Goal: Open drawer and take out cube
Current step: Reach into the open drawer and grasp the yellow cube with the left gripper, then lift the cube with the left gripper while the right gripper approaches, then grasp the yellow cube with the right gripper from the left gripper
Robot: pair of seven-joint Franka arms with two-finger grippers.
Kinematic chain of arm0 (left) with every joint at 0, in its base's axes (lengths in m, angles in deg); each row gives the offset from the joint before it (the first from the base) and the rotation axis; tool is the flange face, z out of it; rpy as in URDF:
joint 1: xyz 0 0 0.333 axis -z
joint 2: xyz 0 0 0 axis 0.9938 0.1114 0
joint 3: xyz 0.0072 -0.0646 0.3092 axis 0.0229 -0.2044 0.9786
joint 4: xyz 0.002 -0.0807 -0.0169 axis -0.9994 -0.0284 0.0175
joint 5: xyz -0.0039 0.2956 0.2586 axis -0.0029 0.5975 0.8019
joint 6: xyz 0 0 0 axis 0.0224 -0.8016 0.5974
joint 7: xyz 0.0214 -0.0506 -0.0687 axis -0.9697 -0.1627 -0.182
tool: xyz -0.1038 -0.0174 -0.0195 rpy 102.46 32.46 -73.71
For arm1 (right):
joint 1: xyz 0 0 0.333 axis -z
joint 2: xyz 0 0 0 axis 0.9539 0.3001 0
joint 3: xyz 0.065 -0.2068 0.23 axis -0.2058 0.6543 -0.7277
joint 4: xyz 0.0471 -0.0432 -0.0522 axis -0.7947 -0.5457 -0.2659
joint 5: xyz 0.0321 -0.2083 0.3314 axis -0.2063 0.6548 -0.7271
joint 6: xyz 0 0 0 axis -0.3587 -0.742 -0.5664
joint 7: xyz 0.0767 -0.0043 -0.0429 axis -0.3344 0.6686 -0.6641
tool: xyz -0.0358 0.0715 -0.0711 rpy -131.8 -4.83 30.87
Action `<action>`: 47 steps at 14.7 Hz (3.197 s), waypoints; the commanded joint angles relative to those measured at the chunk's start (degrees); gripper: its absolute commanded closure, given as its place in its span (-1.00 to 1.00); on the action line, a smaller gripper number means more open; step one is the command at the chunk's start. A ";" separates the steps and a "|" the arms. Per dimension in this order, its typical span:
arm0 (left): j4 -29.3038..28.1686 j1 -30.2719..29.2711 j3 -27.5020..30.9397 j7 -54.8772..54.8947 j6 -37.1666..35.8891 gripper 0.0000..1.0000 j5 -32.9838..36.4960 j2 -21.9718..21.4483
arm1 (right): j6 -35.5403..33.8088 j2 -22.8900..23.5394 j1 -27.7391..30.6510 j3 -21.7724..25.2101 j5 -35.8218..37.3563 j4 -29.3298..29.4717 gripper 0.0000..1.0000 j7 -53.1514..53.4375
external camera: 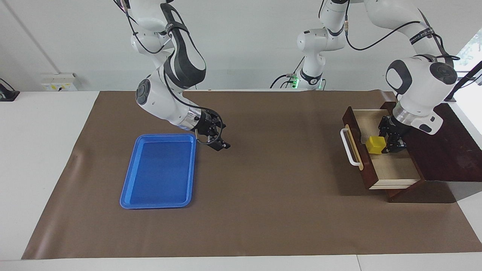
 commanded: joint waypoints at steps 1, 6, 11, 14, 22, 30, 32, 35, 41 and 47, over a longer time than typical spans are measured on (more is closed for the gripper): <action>8.44 0.57 0.00 -0.59 -9.04 1.00 0.73 0.52 | 0.39 -0.08 0.26 0.01 -1.00 -0.44 -1.00 -1.59; 15.67 6.88 -0.27 -6.79 -18.82 1.00 0.73 0.69 | 0.48 -0.08 0.17 0.01 -1.09 -0.35 -1.00 -0.98; 15.50 15.58 -0.36 -21.39 -19.62 1.00 2.32 0.61 | 0.92 0.01 -0.09 0.01 -1.26 -0.26 -1.00 2.80; 14.98 21.64 -0.44 -29.57 -19.62 1.00 2.32 0.43 | 1.45 0.01 -0.62 -0.08 -1.27 0.17 -1.00 4.03; 12.86 32.56 -0.53 -43.56 -15.58 1.00 1.62 1.74 | 4.44 4.75 -5.98 0.01 -1.53 7.38 -1.00 11.67; 12.78 33.01 -0.62 -43.57 -8.56 1.00 -3.30 4.47 | 4.08 8.97 -8.09 -0.08 0.57 14.41 -1.00 14.23; 11.90 31.77 -0.62 -43.65 -5.40 1.00 -5.06 4.47 | 4.26 9.24 -8.96 -0.08 0.49 15.12 -1.00 14.14; 11.46 32.30 -0.53 -43.74 -4.77 1.00 -5.07 4.56 | 4.17 9.41 -9.14 -0.08 -0.47 15.38 -1.00 14.31; 11.55 33.71 -0.53 -43.48 -5.03 1.00 -4.98 4.47 | 4.17 10.73 -9.67 -0.08 -0.47 17.58 -1.00 15.19; 11.46 35.02 -0.53 -43.57 -4.94 1.00 -4.98 4.47 | 4.17 10.82 -9.67 -0.08 -0.65 17.76 -1.00 15.63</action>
